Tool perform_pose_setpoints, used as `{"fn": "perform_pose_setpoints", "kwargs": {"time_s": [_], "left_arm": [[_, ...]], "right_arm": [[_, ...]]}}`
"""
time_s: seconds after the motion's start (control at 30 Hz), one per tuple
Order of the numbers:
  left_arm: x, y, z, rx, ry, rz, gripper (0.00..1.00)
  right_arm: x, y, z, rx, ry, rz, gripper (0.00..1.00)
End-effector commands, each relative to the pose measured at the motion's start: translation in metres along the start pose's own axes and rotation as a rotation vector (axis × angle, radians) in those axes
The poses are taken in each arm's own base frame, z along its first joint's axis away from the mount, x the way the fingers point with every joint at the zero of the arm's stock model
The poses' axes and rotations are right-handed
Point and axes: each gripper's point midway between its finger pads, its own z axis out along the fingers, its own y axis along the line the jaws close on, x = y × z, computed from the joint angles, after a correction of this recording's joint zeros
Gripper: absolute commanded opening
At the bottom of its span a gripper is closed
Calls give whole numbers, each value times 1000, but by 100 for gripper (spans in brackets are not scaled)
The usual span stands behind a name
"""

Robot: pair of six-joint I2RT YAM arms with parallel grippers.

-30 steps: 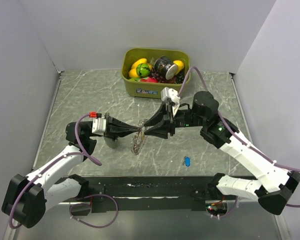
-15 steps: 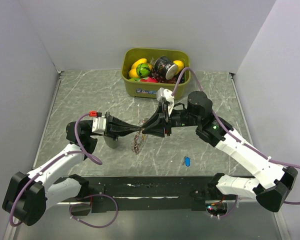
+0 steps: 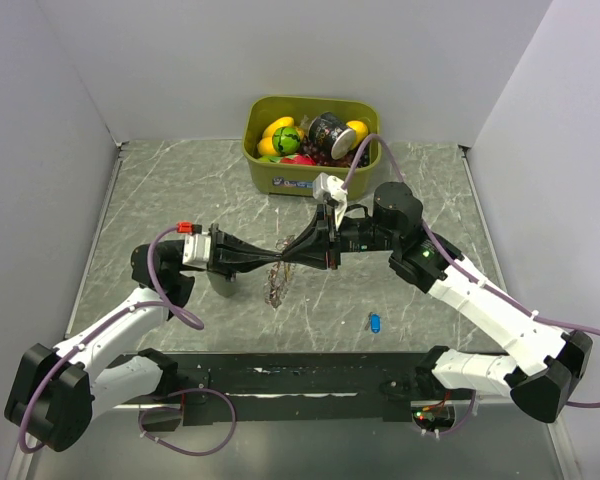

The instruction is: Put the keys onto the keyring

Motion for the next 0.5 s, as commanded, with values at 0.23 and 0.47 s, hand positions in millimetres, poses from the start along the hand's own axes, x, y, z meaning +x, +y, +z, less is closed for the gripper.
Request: {"fn": "perform_pose_setpoints", "kwargs": {"time_s": [0.23, 0.47], "left_arm": [[-39, 6, 8, -18, -105, 124, 1], [-34, 12, 9, -45, -85, 116, 1]], "right_arm": [[-1, -8, 2, 32, -18, 19, 0], [0, -9, 4, 39, -24, 30, 0]]}}
